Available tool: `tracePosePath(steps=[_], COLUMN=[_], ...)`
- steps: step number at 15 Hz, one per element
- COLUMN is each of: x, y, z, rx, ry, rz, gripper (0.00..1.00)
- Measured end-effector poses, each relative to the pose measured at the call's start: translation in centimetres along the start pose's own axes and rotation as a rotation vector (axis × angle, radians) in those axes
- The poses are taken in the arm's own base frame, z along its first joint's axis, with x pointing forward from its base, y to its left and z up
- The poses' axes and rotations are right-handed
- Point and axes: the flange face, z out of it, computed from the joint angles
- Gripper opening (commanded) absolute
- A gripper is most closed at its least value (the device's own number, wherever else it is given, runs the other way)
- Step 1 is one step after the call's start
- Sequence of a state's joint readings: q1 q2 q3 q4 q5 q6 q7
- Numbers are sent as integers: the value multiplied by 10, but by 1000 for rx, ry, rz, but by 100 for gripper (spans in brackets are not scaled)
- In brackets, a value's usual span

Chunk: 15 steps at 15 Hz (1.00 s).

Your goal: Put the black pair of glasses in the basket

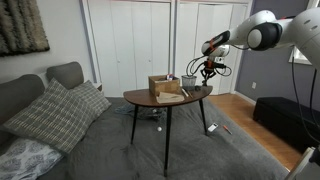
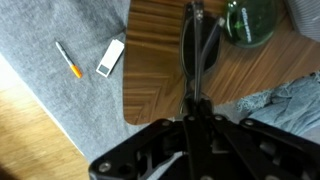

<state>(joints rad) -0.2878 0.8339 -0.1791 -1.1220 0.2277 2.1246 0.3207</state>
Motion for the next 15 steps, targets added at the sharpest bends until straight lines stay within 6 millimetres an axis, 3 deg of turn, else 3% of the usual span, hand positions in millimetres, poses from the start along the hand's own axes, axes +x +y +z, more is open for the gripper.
tracePosePath(steps=[5, 9, 12, 15], x=[4, -14, -40, -71], y=[-32, -52, -62, -68], z=[-65, -111, -127, -130], rx=[95, 171, 215, 254], ry=[249, 455, 543, 594], rz=[-91, -167, -220, -256], gripper=[6, 7, 7, 6])
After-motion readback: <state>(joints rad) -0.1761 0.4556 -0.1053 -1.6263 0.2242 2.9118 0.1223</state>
